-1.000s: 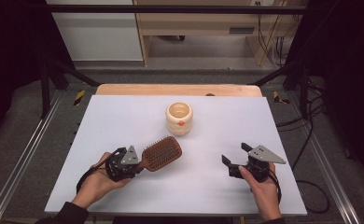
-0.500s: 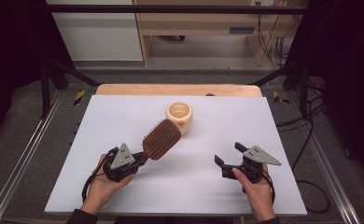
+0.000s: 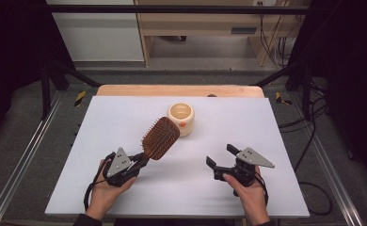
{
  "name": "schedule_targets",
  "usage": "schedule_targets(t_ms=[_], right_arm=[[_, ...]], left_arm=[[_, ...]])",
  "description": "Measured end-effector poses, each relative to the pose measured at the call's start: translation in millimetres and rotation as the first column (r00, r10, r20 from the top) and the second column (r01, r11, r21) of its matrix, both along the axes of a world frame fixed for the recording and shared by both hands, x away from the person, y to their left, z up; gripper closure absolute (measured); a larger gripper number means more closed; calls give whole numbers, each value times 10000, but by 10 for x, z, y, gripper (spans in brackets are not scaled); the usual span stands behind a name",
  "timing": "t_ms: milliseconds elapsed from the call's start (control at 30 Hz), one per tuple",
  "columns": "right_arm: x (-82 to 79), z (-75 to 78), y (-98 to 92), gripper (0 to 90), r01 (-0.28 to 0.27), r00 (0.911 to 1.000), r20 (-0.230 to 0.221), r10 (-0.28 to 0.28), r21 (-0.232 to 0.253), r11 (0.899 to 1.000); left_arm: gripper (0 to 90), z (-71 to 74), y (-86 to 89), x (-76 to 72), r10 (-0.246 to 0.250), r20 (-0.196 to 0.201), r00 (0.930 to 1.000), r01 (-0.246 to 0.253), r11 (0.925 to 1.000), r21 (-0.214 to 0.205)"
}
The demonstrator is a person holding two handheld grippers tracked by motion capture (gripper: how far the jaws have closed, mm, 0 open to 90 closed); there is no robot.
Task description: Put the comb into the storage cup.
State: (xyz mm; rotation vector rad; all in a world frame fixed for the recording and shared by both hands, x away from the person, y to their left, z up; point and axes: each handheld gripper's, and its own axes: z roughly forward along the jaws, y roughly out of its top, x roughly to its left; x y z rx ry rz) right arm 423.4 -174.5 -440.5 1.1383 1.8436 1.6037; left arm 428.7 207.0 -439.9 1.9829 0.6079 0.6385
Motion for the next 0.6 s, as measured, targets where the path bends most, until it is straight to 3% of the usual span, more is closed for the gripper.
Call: schedule_targets(t_ms=[233, 433, 600], right_arm=[[-57, 82, 142, 69, -310, 9994, -93, 319, 840, 9960], [-30, 174, 273, 71, -568, 9975, -332, 629, 1592, 9856], [-5, 243, 448, 75, -803, 9958, -287, 867, 1759, 9811]], left_arm=[[727, 15, -18, -13, 27, 183, 9998, -24, 9999, -159], [727, 12, -5, -22, 66, 308, 9995, -61, 9999, -157], [727, 9, -3, -33, -1, 324, 9995, 9, 9997, -240]])
